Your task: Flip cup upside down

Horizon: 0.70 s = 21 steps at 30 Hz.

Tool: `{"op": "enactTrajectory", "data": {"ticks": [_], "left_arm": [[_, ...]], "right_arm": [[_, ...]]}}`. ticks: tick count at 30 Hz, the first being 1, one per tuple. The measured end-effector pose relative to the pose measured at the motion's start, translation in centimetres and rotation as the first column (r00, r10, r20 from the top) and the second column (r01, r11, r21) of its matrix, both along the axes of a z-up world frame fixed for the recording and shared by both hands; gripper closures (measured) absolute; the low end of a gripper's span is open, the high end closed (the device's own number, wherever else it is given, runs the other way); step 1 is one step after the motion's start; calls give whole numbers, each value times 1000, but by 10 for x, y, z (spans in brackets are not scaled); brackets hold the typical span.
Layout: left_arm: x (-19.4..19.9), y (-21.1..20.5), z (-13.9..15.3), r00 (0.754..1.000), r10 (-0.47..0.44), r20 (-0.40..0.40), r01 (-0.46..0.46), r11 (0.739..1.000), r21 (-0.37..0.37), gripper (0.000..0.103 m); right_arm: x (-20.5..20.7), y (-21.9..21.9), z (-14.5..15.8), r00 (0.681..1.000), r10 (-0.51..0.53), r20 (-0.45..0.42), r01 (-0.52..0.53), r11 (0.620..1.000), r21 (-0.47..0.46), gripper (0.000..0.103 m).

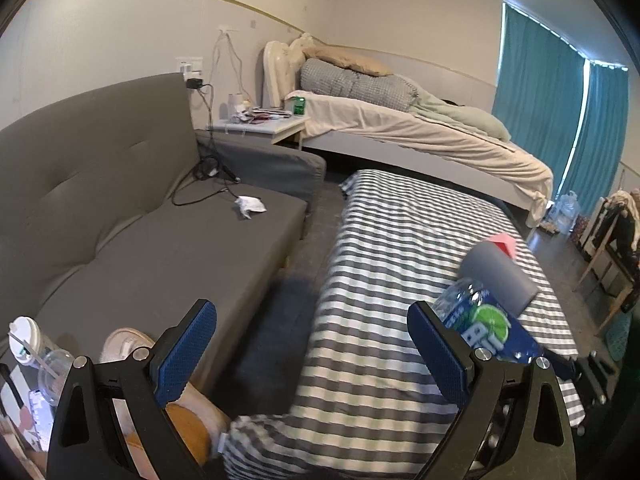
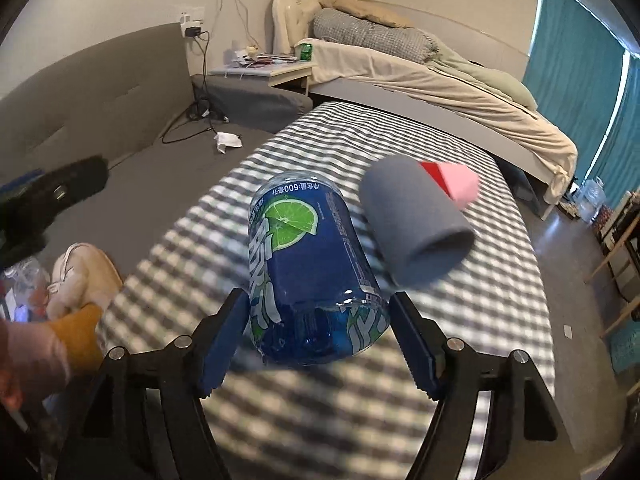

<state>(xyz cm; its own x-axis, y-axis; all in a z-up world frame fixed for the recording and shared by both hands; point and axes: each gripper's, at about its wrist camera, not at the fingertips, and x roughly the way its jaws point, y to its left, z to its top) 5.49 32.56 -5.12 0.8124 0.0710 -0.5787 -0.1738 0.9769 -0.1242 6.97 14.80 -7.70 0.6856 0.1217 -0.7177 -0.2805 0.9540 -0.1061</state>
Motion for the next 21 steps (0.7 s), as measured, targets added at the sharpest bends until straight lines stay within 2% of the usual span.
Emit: {"op": "enactTrajectory", "data": {"ticks": [4, 10, 11, 13, 17, 21], "left_arm": [[-1, -17, 0, 999, -31, -8, 31, 1000, 3, 4], [-7, -38, -3, 998, -49, -45, 50, 998, 36, 4], [-7, -39, -2, 998, -44, -47, 46, 998, 40, 4], [-9, -43, 0, 998, -27, -51, 29, 998, 52, 4], [-8, -46, 6, 998, -10, -55, 12, 999, 35, 4], [-3, -56, 11, 997, -21, -70, 21, 1000, 10, 4]], "right_arm": [[-20, -15, -1, 999, -19, -31, 20, 1000, 16, 31], [-35, -21, -3, 999, 14, -37, -13, 1000, 19, 30], [-35, -24, -3, 999, 16, -45, -14, 999, 31, 29], [-34, -31, 0, 998, 2, -61, 1, 999, 48, 21], [-38, -58, 21, 999, -37, -21, 39, 991, 128, 15], [-41, -87, 49, 996, -78, 47, 68, 980, 186, 14]]}}
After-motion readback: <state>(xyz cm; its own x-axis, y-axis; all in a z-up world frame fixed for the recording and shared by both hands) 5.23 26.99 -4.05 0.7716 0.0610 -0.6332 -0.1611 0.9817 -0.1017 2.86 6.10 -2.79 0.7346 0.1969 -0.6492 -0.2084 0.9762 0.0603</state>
